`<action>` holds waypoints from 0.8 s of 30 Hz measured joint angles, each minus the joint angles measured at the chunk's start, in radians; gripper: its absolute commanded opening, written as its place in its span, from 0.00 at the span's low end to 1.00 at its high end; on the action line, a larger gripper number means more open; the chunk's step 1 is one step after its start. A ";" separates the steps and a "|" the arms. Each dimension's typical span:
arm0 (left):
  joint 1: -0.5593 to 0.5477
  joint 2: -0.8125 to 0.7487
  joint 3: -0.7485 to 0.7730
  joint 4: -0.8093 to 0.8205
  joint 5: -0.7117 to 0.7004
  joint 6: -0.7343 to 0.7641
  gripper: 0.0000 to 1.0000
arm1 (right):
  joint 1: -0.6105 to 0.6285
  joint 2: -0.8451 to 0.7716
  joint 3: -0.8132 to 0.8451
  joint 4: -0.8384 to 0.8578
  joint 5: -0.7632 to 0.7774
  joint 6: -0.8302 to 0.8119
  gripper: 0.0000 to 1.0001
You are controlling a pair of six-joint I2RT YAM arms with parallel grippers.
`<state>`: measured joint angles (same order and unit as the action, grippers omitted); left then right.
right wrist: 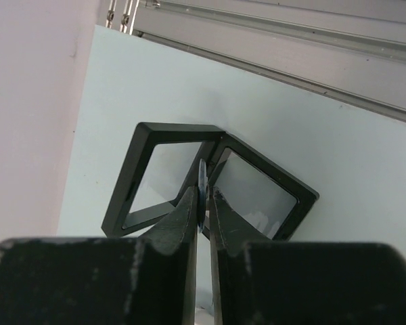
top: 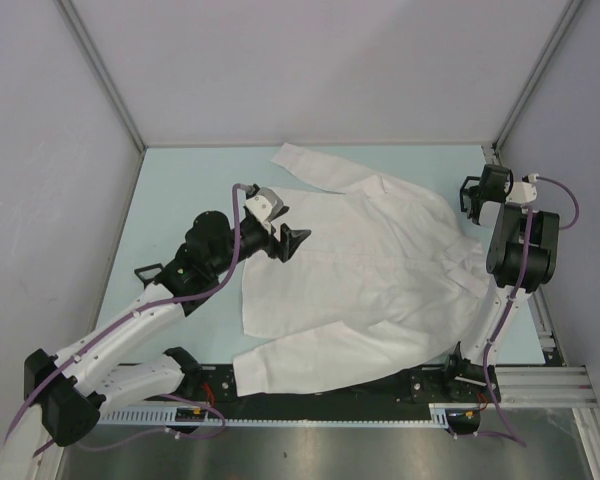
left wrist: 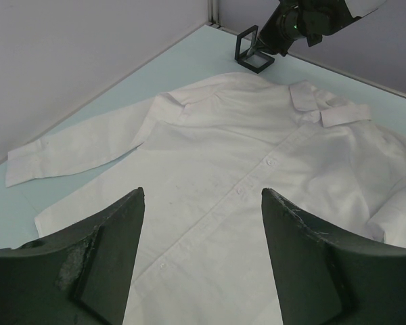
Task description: Remove the brooch from the garment
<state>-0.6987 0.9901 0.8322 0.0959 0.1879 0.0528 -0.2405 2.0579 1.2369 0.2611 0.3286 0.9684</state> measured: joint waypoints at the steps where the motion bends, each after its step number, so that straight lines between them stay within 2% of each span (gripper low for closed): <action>1: 0.000 0.000 0.000 0.000 0.000 0.000 0.75 | 0.000 0.002 0.004 0.001 0.000 0.000 0.14; 4: 0.000 0.000 0.000 0.000 0.000 0.000 0.75 | 0.001 0.009 0.014 0.003 0.000 0.000 0.18; 15: 0.001 -0.003 0.000 0.000 0.002 0.000 0.75 | 0.002 0.015 0.019 -0.003 0.000 -0.001 0.23; 19: 0.001 -0.005 0.000 0.000 0.006 0.000 0.75 | 0.003 0.015 0.021 -0.018 0.000 -0.006 0.33; 24: 0.002 -0.010 0.000 0.000 0.008 0.000 0.75 | 0.003 0.012 0.022 -0.057 0.000 -0.038 0.40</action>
<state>-0.6968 0.9802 0.8318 0.0956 0.1959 0.0528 -0.2371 2.0697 1.2591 0.2039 0.3286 0.9302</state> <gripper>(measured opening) 0.747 0.366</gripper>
